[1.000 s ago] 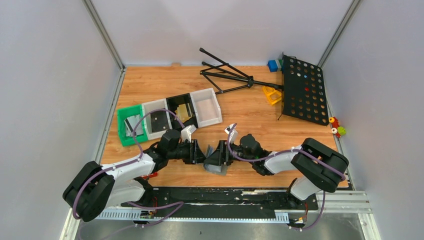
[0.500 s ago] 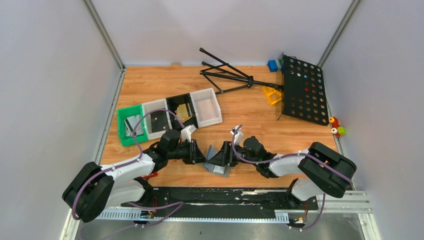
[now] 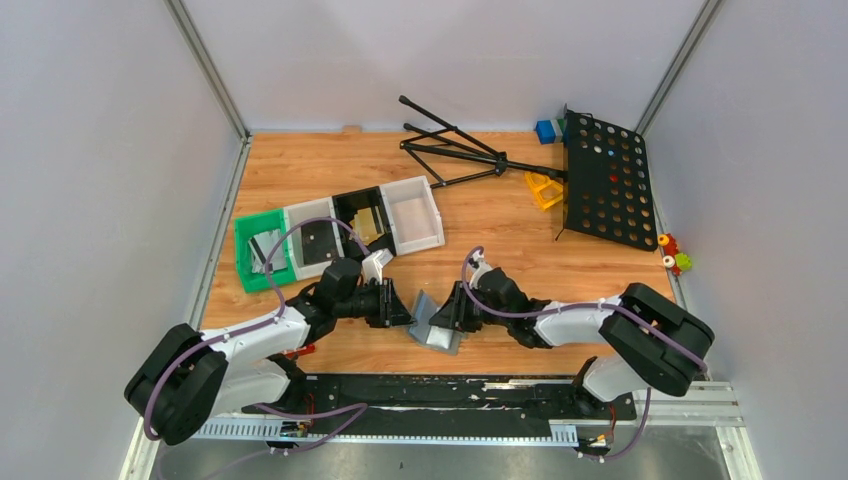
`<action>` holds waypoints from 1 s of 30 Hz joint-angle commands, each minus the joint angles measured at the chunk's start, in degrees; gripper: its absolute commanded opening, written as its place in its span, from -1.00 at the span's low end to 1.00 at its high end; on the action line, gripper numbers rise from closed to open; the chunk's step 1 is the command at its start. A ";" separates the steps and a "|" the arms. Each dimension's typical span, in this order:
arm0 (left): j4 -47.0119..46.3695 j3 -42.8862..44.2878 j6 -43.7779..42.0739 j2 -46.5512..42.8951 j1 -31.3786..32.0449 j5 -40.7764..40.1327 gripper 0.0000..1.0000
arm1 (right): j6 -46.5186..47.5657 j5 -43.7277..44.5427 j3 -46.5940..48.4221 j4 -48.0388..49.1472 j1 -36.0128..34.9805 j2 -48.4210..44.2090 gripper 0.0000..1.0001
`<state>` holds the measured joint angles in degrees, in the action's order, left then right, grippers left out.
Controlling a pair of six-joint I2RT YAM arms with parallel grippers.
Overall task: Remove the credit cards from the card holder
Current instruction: Remove the credit card from the card holder.
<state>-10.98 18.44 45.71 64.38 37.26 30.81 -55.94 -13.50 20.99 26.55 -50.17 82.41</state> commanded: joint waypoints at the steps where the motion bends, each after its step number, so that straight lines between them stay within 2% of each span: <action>1: -0.47 2.31 -0.90 -1.53 0.02 -0.05 -0.46 | -0.66 1.25 3.43 -3.50 0.30 2.56 -0.47; 5: -1.57 2.23 -0.19 -1.04 0.27 0.19 -0.46 | -0.60 1.36 4.07 -4.43 0.35 4.25 -0.88; 7: -2.05 2.46 0.12 -0.56 0.52 0.12 -0.45 | -0.40 2.00 4.17 -5.52 0.34 4.49 -1.00; 12: -2.09 3.32 -0.12 0.69 1.77 -0.92 -0.44 | 0.50 3.41 4.11 -7.64 0.39 4.04 -1.00; 21: 4.72 6.11 -3.11 -0.17 4.56 -5.99 -0.42 | 1.19 3.02 4.10 -7.56 0.34 4.83 -1.00; 23: 6.31 6.78 -3.96 0.08 5.18 -6.91 -0.32 | 1.26 2.56 4.10 -7.20 0.35 4.93 -1.00; 27: 7.27 7.36 -4.64 0.86 6.05 -7.83 0.01 | 1.44 2.03 4.38 -6.77 0.36 4.71 -1.00; 30: 7.37 7.70 -5.00 1.90 6.33 -7.95 0.10 | 1.62 1.69 4.71 -6.86 0.36 4.53 -1.00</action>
<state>-4.43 23.90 42.74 65.10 43.03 24.18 -55.81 -12.45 24.38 20.64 -50.04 86.54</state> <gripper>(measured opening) 0.528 0.008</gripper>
